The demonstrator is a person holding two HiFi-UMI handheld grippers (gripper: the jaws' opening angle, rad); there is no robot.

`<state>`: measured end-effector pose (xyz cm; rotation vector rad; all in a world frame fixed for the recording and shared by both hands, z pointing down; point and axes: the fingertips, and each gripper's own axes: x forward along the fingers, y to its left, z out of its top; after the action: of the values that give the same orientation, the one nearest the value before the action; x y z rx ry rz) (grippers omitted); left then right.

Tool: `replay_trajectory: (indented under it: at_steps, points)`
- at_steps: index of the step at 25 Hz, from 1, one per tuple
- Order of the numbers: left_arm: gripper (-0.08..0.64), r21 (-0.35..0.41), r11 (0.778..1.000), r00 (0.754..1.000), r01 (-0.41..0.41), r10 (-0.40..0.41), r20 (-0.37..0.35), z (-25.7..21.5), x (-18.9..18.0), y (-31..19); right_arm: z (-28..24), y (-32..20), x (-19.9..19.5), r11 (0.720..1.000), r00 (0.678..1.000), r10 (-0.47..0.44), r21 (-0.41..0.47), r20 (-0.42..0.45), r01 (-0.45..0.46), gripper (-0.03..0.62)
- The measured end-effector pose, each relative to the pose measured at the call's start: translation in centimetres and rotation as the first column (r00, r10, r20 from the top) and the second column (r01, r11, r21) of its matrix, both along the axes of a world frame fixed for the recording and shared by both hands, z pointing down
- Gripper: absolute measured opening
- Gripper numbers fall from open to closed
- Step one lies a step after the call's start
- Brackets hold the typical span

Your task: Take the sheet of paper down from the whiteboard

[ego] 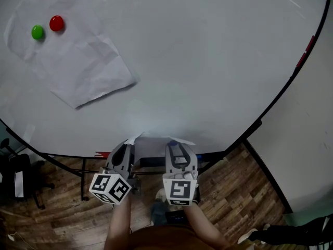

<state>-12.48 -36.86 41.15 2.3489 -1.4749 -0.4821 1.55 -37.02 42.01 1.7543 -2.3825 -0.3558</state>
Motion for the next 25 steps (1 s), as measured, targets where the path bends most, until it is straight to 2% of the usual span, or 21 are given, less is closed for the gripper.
replay_trajectory:
  at_steps: [11,25]
  points:
    - [0.025,-0.002,1.0,0.999,0.014,-0.014,-0.031,-0.2,0.2,2.0,0.2,1.7,2.0,1.0,1.0,0.011,-0.011,0.007,-0.011,0.135]
    - [0.025,0.009,0.997,0.994,0.081,-0.08,-0.069,-1.0,-2.2,4.4,0.8,3.2,3.3,0.999,0.999,0.013,-0.04,0.051,-0.011,0.135]
